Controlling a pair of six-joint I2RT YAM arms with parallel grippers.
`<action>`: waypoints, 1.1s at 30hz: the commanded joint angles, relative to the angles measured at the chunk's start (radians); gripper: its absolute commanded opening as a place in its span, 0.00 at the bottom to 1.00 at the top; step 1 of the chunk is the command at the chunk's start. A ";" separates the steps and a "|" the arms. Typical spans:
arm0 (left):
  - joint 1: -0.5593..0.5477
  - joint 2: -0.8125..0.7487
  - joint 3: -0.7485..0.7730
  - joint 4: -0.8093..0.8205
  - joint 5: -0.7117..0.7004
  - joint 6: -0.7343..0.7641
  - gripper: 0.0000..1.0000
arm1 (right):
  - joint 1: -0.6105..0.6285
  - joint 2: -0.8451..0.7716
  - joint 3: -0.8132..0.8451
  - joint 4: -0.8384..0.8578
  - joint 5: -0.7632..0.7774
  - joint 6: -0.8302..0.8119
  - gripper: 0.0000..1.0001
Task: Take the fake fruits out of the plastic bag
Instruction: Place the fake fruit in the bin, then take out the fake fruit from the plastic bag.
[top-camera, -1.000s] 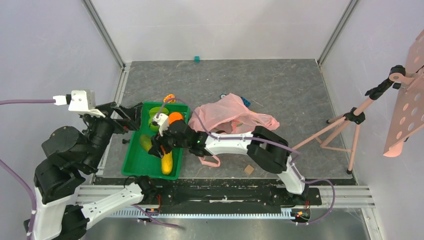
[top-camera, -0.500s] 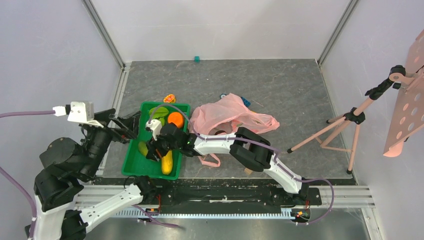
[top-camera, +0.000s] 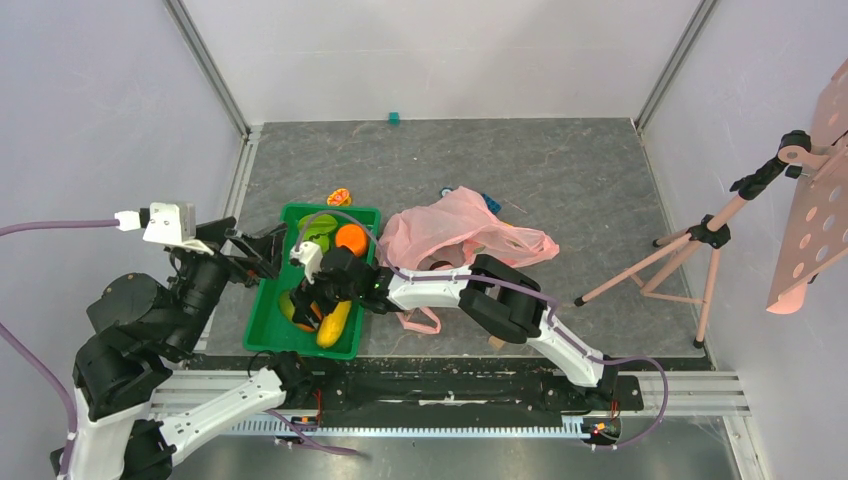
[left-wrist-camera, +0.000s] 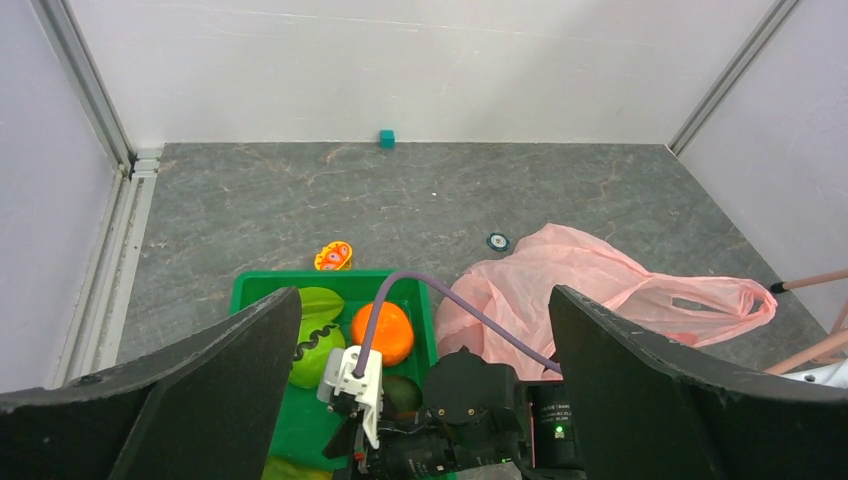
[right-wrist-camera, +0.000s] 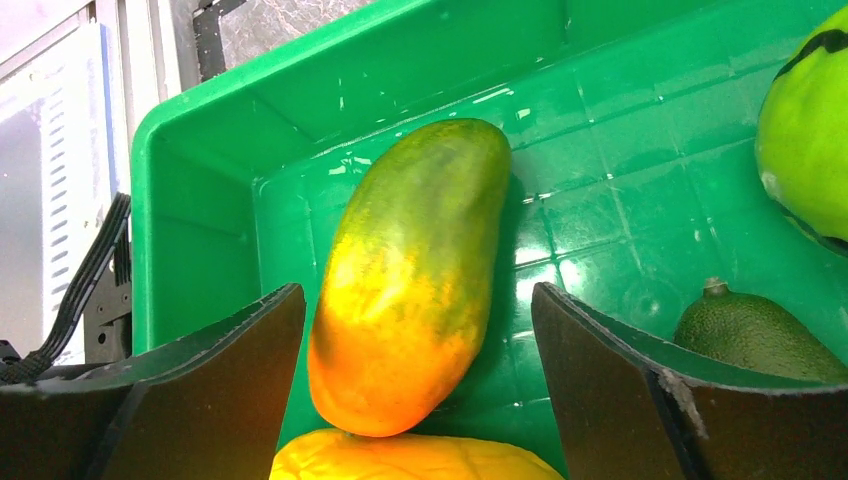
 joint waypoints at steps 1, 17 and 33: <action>0.004 0.010 0.007 -0.001 -0.017 0.020 1.00 | 0.003 -0.092 0.010 0.017 -0.020 -0.038 0.86; 0.003 0.096 -0.044 -0.003 0.015 -0.070 1.00 | 0.003 -0.800 -0.625 0.055 0.197 -0.102 0.76; 0.003 0.481 -0.116 0.243 0.103 -0.162 1.00 | -0.071 -1.336 -1.157 -0.090 0.599 0.041 0.54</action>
